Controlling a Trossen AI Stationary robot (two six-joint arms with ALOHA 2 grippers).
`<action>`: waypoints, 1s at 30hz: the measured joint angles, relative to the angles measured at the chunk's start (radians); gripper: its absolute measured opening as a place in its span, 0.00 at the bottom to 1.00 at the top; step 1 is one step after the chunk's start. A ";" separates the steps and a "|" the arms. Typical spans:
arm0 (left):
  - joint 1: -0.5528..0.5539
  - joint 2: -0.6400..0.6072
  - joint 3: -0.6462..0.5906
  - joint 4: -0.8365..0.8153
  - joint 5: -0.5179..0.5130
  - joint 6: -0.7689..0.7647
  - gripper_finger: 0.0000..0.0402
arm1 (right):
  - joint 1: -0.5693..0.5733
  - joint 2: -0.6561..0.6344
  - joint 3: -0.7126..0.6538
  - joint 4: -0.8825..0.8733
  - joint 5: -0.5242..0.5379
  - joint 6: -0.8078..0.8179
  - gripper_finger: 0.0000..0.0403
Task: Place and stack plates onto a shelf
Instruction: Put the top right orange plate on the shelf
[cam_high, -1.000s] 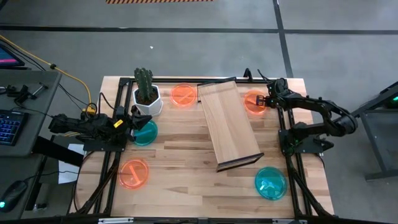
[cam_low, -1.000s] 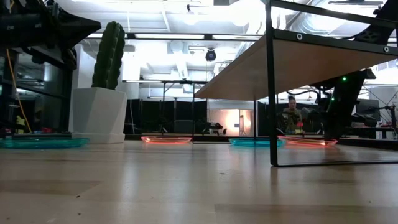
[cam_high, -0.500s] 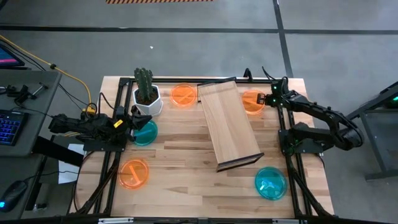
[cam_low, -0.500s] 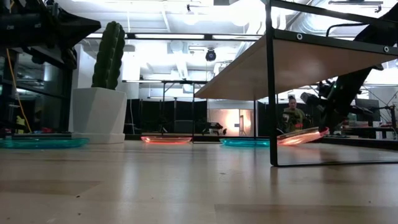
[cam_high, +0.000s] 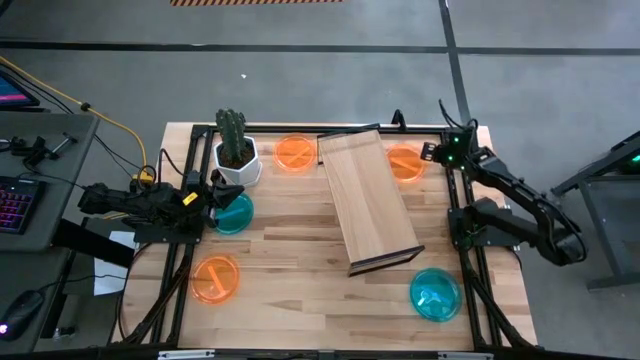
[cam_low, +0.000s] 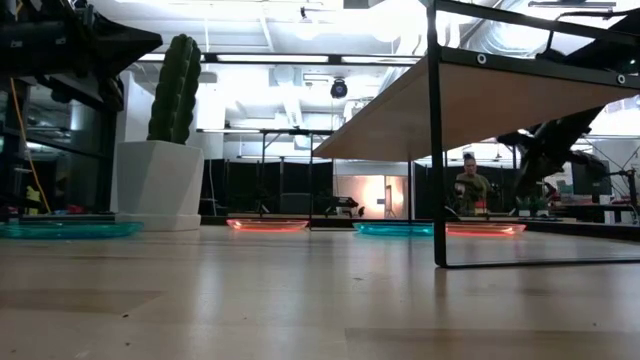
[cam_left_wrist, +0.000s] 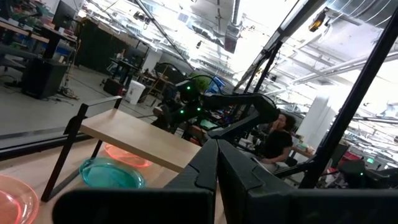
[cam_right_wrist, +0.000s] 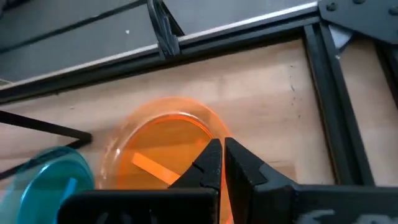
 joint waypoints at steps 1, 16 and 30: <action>0.000 0.000 0.000 0.000 0.000 0.000 0.00 | 0.000 0.001 0.000 -0.024 0.000 0.008 0.00; 0.000 0.000 0.000 0.000 -0.002 0.000 0.00 | 0.093 0.016 -0.232 0.298 0.062 0.164 0.03; 0.000 0.000 0.000 0.000 -0.005 0.001 0.00 | 0.251 0.018 -0.309 0.400 0.303 0.287 0.36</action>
